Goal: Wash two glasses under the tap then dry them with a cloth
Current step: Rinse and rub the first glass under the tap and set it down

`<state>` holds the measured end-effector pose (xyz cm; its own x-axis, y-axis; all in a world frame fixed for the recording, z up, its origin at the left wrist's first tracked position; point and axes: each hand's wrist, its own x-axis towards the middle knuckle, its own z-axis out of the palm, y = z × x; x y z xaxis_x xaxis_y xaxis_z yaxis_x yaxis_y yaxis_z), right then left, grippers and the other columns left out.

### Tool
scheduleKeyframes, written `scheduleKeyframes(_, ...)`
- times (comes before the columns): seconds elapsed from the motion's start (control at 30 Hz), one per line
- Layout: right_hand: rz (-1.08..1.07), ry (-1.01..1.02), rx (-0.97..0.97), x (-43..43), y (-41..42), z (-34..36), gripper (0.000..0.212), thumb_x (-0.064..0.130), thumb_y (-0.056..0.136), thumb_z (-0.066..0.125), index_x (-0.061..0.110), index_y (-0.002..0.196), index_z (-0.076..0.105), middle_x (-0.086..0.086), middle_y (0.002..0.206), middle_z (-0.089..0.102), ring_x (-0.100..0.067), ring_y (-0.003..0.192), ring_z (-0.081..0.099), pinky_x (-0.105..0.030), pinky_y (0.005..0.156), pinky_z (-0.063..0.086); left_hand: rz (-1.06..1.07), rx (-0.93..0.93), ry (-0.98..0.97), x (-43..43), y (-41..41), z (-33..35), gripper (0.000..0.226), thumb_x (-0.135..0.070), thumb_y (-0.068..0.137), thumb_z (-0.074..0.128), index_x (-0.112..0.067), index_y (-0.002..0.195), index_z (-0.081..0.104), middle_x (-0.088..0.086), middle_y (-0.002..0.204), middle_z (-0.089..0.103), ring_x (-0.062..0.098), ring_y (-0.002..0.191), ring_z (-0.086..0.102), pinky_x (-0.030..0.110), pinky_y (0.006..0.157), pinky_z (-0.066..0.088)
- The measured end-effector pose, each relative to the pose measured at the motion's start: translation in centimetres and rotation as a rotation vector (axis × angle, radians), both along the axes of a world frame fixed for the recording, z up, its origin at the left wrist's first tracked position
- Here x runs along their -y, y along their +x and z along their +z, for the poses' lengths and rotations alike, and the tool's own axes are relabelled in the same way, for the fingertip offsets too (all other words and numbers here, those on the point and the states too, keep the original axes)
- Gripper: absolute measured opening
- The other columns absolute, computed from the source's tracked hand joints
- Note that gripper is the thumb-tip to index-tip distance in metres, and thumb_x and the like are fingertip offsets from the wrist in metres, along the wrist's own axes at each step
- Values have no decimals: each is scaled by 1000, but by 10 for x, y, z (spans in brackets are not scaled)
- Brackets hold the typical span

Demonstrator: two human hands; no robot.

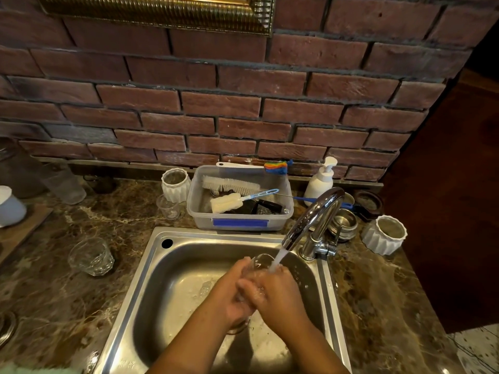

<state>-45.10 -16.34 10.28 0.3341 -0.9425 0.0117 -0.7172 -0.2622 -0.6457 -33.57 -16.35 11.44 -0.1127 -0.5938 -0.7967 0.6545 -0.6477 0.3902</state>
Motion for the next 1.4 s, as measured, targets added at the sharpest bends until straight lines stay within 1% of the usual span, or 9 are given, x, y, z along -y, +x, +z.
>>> scheduleKeyframes(0.1, -32, 14, 60, 0, 0, -2, 47, 60, 92, 40, 29, 94, 75, 7, 84, 75, -7, 85, 67, -32, 87, 53, 0, 60, -52, 3, 0, -9, 27, -32, 94, 67, -7, 104, 70, 16, 90, 75, 27, 82, 72, 37, 69, 60)
scheduleKeyframes(0.2, -370, 278, 584, 0, 12, 0, 26, 30, 98, 58, 16, 85, 76, -5, 78, 77, -14, 76, 74, -39, 76, 62, -71, 566, -353, 5, -9, -20, 21, -31, 101, 55, -14, 97, 66, 13, 92, 71, 22, 80, 66, 32, 65, 54)
scheduleKeyframes(0.37, -762, 905, 1207, 7, 11, -5, 26, 31, 98, 57, 11, 99, 74, -12, 97, 79, -30, 102, 71, -53, 100, 51, -316, 1293, -927, 3, 0, -39, 6, -24, 98, 58, -25, 95, 62, -12, 95, 59, 2, 87, 59, 15, 72, 50)
scheduleKeyframes(0.53, -513, 360, 621, 3, 13, -1, 27, 36, 97, 59, 17, 82, 72, -5, 74, 74, -20, 76, 73, -41, 77, 61, -175, 643, -435, 5, -9, -23, 21, -24, 103, 49, -14, 97, 66, 11, 95, 72, 25, 85, 70, 45, 75, 60)
scheduleKeyframes(0.73, -111, -40, -46, -3, 4, -12, 61, 65, 85, 31, 26, 96, 76, 2, 89, 76, -13, 94, 64, -35, 90, 52, -77, -22, -45, 1, 5, -10, 17, -22, 92, 63, -6, 96, 68, 11, 74, 72, 22, 69, 69, 32, 58, 57)
scheduleKeyframes(0.87, -370, 261, 525, -3, 11, -6, 25, 30, 97, 57, 16, 85, 75, -4, 77, 75, -13, 75, 72, -28, 71, 59, -107, 618, -331, 2, -10, -19, 22, -23, 102, 46, -12, 93, 64, 14, 89, 70, 27, 81, 67, 40, 65, 57)
scheduleKeyframes(1.07, -698, 876, 1241, 3, 2, 1, 24, 26, 95, 63, 8, 109, 69, -22, 109, 74, -37, 107, 68, -59, 102, 49, -324, 1307, -1019, -1, -1, -30, 13, -21, 101, 52, -23, 97, 64, -9, 95, 61, 3, 86, 60, 15, 71, 51)
scheduleKeyframes(1.23, -363, 253, 497, 8, 3, 6, 25, 33, 97, 58, 20, 81, 73, -8, 76, 75, -17, 73, 73, -47, 77, 60, -116, 550, -369, 5, -11, -6, 24, -27, 104, 49, -14, 98, 68, 10, 88, 72, 21, 78, 69, 34, 65, 58)
scheduleKeyframes(1.4, 103, -134, -203, 0, -3, 13, 49, 57, 92, 29, 32, 99, 70, 10, 91, 74, -4, 90, 65, -30, 102, 34, -54, -88, -51, 1, 4, -1, 30, -29, 89, 71, -4, 105, 69, 12, 85, 72, 22, 67, 71, 33, 55, 58)
